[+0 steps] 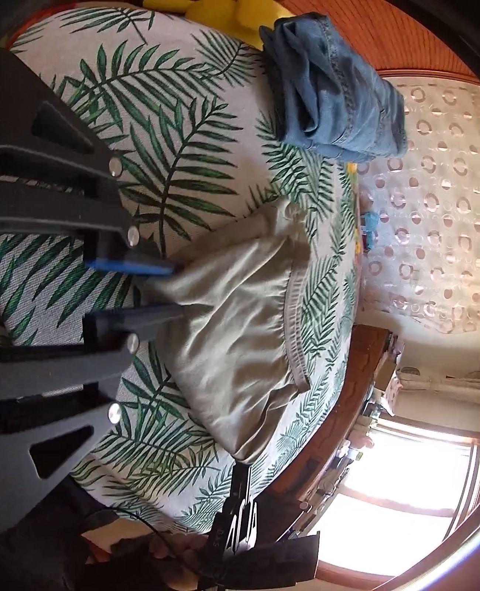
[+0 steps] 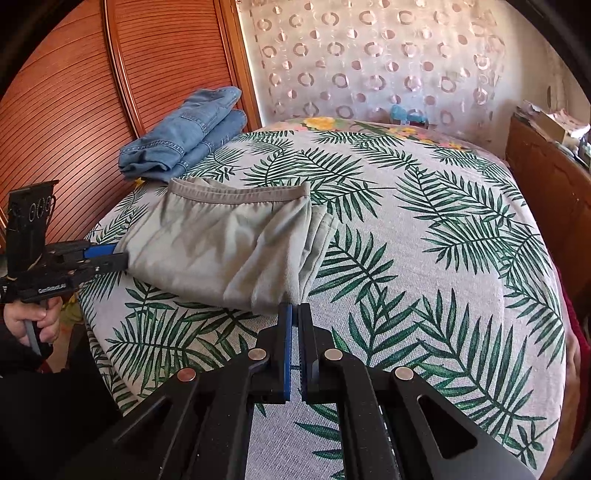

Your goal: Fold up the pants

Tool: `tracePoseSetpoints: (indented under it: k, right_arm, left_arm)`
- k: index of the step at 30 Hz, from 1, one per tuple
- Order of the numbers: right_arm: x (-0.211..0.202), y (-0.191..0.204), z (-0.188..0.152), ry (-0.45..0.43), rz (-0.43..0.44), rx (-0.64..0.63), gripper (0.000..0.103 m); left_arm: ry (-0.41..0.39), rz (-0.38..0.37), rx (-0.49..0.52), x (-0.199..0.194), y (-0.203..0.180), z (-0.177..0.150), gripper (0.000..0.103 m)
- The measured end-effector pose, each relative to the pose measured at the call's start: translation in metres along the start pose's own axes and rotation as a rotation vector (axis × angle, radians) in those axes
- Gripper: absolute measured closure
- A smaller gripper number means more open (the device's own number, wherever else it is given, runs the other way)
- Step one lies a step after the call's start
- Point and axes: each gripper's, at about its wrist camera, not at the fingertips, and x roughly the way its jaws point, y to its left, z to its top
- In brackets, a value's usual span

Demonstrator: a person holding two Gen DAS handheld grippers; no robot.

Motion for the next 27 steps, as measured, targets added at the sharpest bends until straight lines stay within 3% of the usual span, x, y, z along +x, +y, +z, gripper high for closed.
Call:
tracePoseSetpoints:
  k: [7,19,27]
  right_arm:
    - [-0.011,-0.01,-0.005,-0.01,-0.005,0.012,0.101]
    - [-0.041,0.011,-0.018,-0.014,0.008,-0.021,0.101]
    - [-0.052,0.022,-0.028,0.006,-0.014,-0.037,0.101]
  left_arm:
    - [-0.059,0.017,-0.033,-0.019,0.011,0.003,0.093]
    - [-0.016,-0.015,0.007,-0.036,-0.001,-0.007,0.093]
    - [-0.004,0.011,0.034,-0.041,-0.01,-0.008,0.088]
